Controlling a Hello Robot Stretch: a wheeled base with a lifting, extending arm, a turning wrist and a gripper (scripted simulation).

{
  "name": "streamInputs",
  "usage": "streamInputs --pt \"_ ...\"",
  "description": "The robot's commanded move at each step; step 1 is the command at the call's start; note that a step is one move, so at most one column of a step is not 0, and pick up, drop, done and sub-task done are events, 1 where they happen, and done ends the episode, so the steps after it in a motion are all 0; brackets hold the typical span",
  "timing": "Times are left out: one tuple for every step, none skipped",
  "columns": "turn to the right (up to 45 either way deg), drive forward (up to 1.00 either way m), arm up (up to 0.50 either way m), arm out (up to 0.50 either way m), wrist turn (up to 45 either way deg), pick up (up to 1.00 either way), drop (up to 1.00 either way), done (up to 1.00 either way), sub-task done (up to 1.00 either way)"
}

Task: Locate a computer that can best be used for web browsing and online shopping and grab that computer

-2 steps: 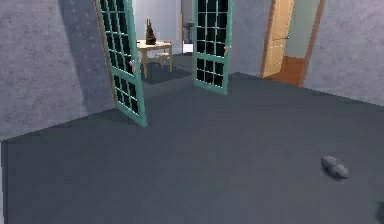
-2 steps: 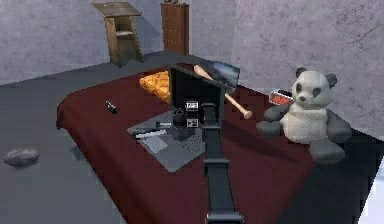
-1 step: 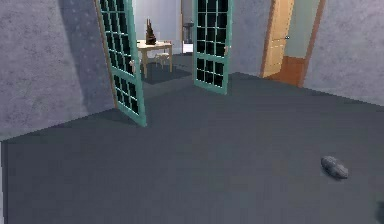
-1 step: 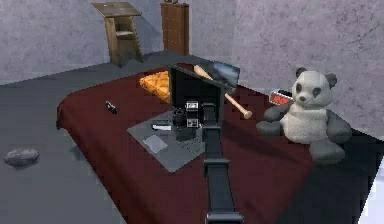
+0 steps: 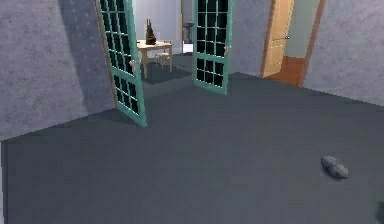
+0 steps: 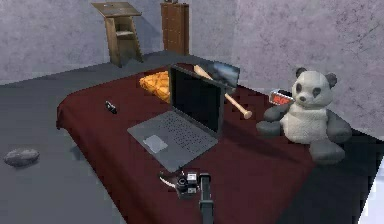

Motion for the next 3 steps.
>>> streamInputs --pt "0.0 0.00 0.00 0.00 0.0 1.00 0.00 0.00 0.00" --pt "0.0 0.00 0.10 0.00 0.0 0.00 0.00 0.00 0.00" --pt "0.0 0.00 0.00 0.00 0.0 0.00 0.00 1.00 0.00"
